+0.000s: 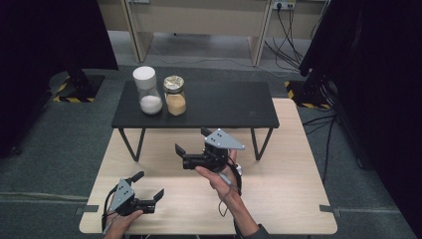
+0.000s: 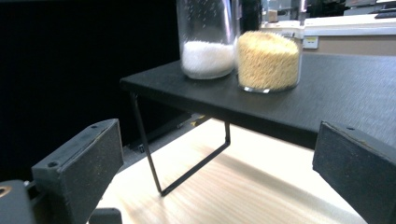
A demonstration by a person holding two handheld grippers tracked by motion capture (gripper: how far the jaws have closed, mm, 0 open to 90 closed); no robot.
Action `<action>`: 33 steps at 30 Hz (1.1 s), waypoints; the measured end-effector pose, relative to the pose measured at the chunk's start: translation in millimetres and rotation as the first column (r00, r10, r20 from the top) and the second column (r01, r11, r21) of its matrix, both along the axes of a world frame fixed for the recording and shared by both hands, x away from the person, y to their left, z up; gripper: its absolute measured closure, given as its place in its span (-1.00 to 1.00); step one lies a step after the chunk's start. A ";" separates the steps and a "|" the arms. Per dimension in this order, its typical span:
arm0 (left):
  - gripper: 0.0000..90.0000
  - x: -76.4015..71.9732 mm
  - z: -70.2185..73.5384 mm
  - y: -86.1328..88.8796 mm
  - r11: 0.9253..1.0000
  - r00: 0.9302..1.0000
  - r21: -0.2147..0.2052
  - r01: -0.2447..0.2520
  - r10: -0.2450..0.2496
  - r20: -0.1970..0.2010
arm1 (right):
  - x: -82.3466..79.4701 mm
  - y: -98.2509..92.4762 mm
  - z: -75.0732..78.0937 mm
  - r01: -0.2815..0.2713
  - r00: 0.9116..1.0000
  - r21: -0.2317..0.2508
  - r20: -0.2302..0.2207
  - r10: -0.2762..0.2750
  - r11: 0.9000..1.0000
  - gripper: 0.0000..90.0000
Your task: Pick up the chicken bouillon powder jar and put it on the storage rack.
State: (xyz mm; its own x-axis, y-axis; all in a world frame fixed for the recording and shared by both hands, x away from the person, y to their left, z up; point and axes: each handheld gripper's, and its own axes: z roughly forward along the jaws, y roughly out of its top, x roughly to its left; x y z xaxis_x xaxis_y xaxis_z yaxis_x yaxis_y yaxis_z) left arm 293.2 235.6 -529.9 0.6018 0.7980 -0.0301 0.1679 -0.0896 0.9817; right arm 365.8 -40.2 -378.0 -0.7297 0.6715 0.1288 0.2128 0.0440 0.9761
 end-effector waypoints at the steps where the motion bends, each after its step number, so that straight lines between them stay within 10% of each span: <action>1: -0.96 0.0 0.0 -0.1 1.000 1.000 0.000 0.000 0.000 -0.001 | -1.6 0.0 -2.0 -0.002 1.000 0.001 0.000 0.002 1.000 -0.95; 33: -0.96 -0.1 0.0 0.6 1.000 1.000 -0.006 0.002 -0.002 -0.003 | -20.7 -4.4 -59.0 -0.031 0.999 -0.014 -0.019 0.030 0.999 -0.96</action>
